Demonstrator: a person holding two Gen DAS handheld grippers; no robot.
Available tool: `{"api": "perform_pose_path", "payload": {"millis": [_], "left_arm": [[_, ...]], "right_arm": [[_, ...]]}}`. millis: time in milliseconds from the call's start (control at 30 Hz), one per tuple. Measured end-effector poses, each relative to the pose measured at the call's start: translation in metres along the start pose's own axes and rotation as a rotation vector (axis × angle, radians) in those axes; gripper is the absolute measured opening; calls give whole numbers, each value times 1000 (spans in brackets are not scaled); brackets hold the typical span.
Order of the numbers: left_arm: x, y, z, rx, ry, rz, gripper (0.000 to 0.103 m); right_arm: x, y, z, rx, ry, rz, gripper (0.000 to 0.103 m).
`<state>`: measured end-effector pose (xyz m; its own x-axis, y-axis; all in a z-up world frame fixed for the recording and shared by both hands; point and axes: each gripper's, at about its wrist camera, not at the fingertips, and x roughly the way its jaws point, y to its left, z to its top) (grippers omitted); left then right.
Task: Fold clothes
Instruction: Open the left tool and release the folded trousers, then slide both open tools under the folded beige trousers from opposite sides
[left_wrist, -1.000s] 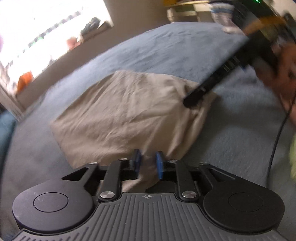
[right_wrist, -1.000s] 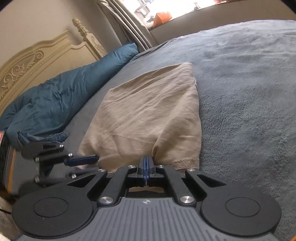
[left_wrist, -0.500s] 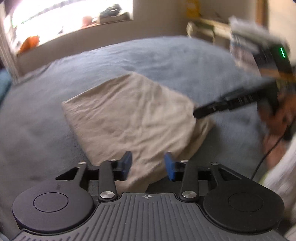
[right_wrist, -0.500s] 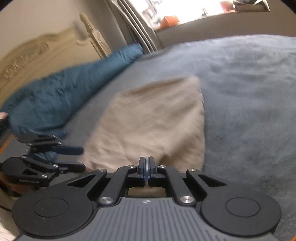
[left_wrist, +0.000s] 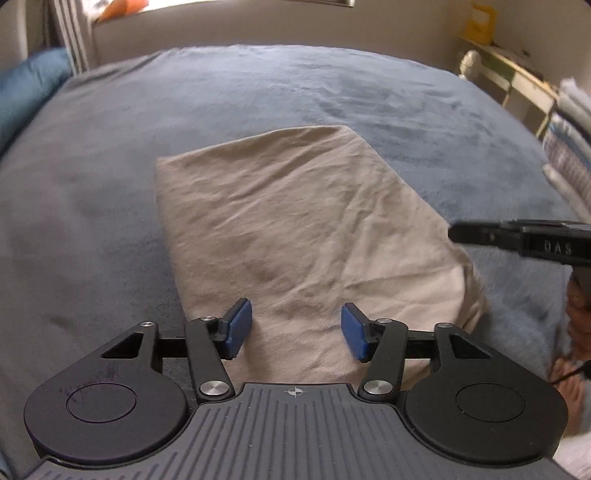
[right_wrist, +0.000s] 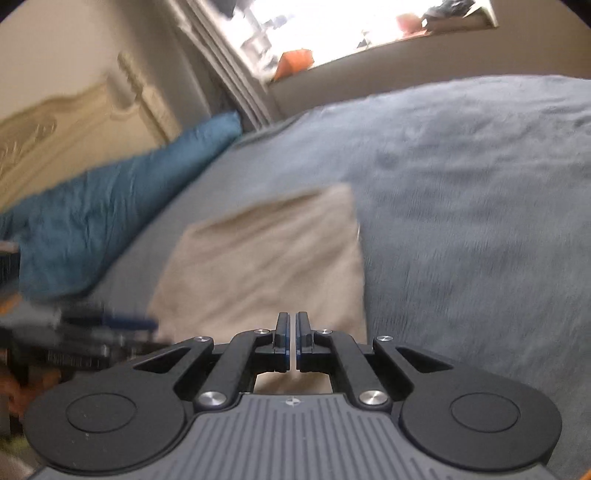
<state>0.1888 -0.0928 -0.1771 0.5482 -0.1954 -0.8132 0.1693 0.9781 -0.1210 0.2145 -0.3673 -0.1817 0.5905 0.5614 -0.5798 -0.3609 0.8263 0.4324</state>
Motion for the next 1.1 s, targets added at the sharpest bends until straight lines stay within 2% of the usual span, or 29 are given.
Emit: {"api": "perform_pose_path", "payload": {"millis": [233,367,533,667,767,833,967,1100], "left_arm": [[3,-2,4,-28,30,4,59],[3,-4,4,-18,37,5,62],[4,-5,5,-11,42,5,65],[4,-5,7,-16,51,4,67],[3,-4,7,-23,49,-1,67],[2,-3,8,-31,50,-4,67],[-5,7,11,-66,21,-4,67],[-10,30,15,-157,-14,-8,67]], "right_arm": [[31,-10,24,76,-15,-50,4],[45,-15,31,135,-4,-55,10],[47,-19,34,171,0,-48,23],[48,-28,36,224,11,-57,42],[49,-40,37,284,22,-63,49],[52,-51,38,336,38,-65,60],[59,-68,37,422,70,-38,64],[64,-76,40,456,80,-9,67]]}}
